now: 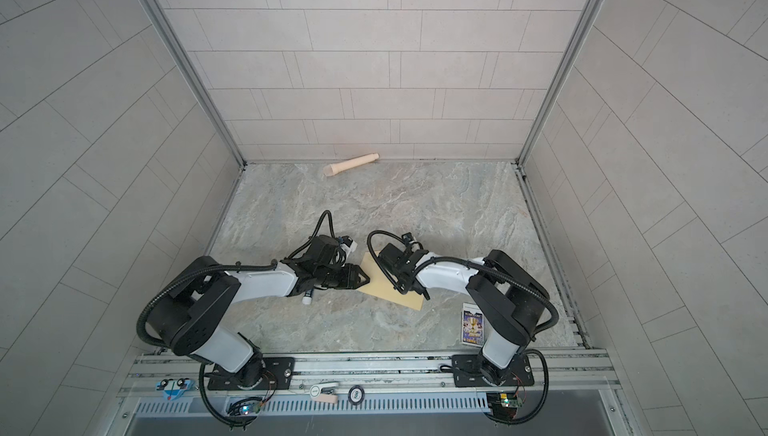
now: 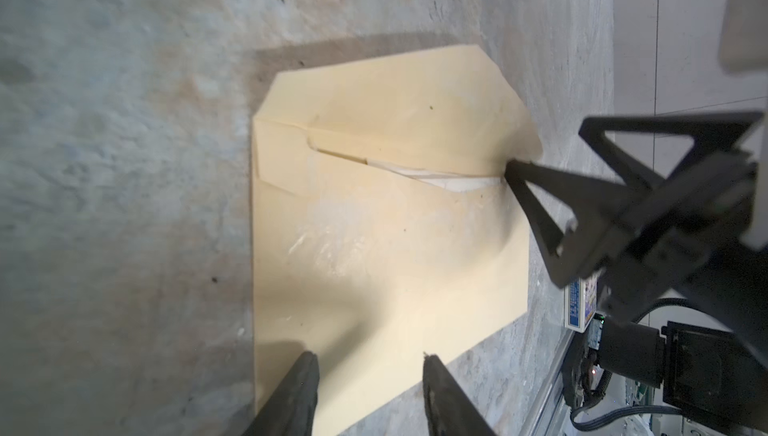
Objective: Place the letter into the envelope and seal it
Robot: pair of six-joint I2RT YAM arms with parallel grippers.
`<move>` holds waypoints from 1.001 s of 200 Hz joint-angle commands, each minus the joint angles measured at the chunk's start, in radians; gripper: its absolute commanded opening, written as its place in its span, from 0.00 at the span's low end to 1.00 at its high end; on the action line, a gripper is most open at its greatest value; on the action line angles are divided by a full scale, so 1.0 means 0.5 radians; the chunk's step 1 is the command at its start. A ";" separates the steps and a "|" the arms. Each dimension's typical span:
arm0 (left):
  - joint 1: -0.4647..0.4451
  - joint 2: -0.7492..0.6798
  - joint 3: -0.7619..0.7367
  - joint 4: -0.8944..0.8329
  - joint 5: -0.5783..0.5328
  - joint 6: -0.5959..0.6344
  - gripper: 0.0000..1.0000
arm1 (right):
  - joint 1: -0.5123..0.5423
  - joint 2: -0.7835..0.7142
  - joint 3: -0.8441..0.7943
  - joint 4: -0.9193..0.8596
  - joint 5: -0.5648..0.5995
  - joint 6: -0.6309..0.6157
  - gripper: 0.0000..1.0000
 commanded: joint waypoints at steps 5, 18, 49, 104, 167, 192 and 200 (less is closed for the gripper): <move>-0.038 0.048 -0.131 -0.218 -0.062 -0.079 0.49 | -0.101 0.193 0.132 0.116 -0.142 -0.227 0.75; -0.066 0.035 -0.132 -0.187 -0.079 -0.100 0.49 | -0.117 0.265 0.201 0.117 -0.164 -0.257 0.75; -0.081 -0.090 -0.093 -0.274 -0.140 -0.110 0.50 | -0.137 0.334 0.297 0.131 -0.179 -0.351 0.75; -0.021 -1.092 0.225 -1.741 -1.342 -0.006 0.57 | -0.002 -0.089 0.400 -0.057 -0.334 -0.354 0.78; 0.011 -0.711 0.140 -1.693 -1.360 -0.082 0.54 | 0.098 -0.027 0.613 -0.199 -0.562 -0.350 0.79; 0.014 -0.465 0.094 -1.533 -1.260 -0.073 0.50 | 0.099 -0.046 0.584 -0.199 -0.573 -0.335 0.79; 0.014 -0.409 0.088 -1.505 -1.249 -0.069 0.43 | 0.091 -0.052 0.565 -0.191 -0.593 -0.322 0.78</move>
